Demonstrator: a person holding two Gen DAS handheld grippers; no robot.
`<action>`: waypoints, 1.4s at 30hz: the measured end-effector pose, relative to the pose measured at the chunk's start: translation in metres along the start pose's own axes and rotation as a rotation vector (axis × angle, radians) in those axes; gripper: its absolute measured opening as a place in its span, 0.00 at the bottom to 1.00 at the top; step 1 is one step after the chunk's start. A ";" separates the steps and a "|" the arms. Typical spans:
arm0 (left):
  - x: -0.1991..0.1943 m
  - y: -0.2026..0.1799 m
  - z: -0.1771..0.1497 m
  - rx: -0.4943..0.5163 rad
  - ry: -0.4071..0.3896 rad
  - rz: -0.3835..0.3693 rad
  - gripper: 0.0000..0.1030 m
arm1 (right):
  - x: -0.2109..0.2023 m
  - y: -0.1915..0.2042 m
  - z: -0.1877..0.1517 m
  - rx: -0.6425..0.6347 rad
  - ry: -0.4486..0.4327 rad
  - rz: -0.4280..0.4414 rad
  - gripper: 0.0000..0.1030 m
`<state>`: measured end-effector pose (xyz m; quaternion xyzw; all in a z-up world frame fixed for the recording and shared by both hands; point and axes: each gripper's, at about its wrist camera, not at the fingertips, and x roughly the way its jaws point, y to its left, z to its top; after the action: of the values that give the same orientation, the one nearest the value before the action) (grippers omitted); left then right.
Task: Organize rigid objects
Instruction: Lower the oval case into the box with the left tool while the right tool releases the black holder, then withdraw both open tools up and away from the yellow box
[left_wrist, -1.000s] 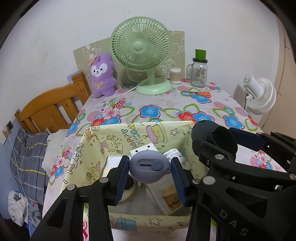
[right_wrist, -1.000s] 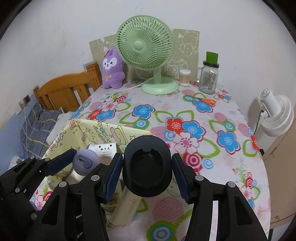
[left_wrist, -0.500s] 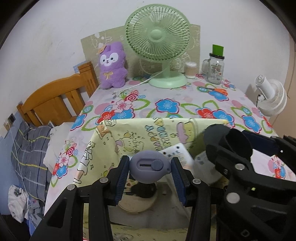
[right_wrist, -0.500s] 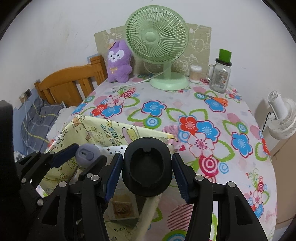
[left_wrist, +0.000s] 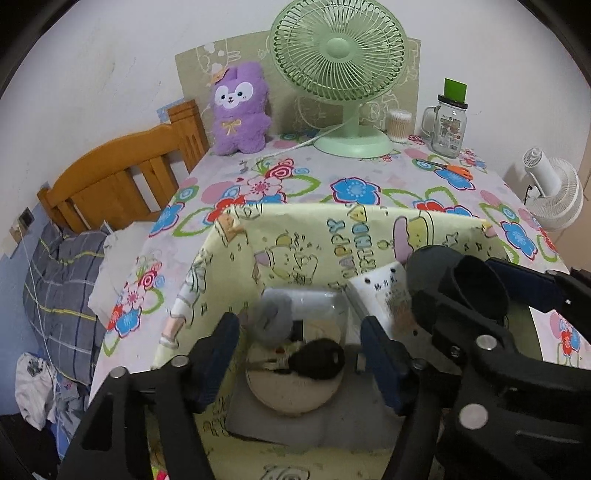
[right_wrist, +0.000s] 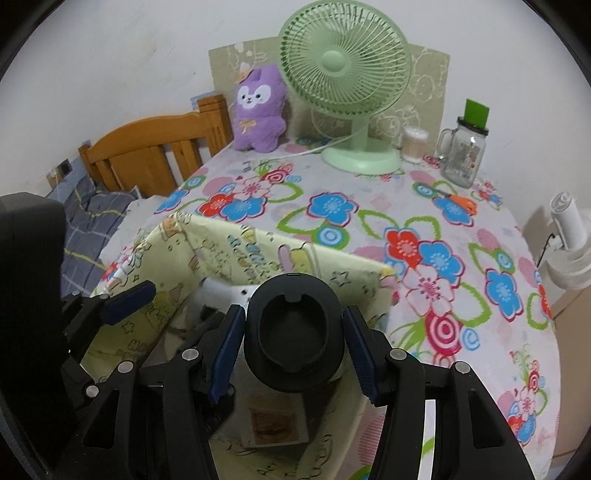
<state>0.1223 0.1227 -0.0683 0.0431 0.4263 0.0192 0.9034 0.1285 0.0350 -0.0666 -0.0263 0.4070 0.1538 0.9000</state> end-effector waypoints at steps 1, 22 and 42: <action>-0.001 0.001 -0.001 -0.002 0.002 0.003 0.71 | 0.000 0.002 -0.001 -0.006 0.002 0.003 0.56; -0.026 0.008 -0.018 0.012 -0.020 -0.039 0.91 | -0.002 0.013 -0.012 0.028 0.050 0.119 0.63; -0.056 -0.019 -0.014 0.035 -0.102 -0.039 0.97 | -0.038 -0.008 -0.016 0.054 -0.021 0.059 0.83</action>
<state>0.0754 0.1004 -0.0357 0.0514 0.3808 -0.0078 0.9232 0.0958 0.0145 -0.0496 0.0116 0.4023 0.1696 0.8996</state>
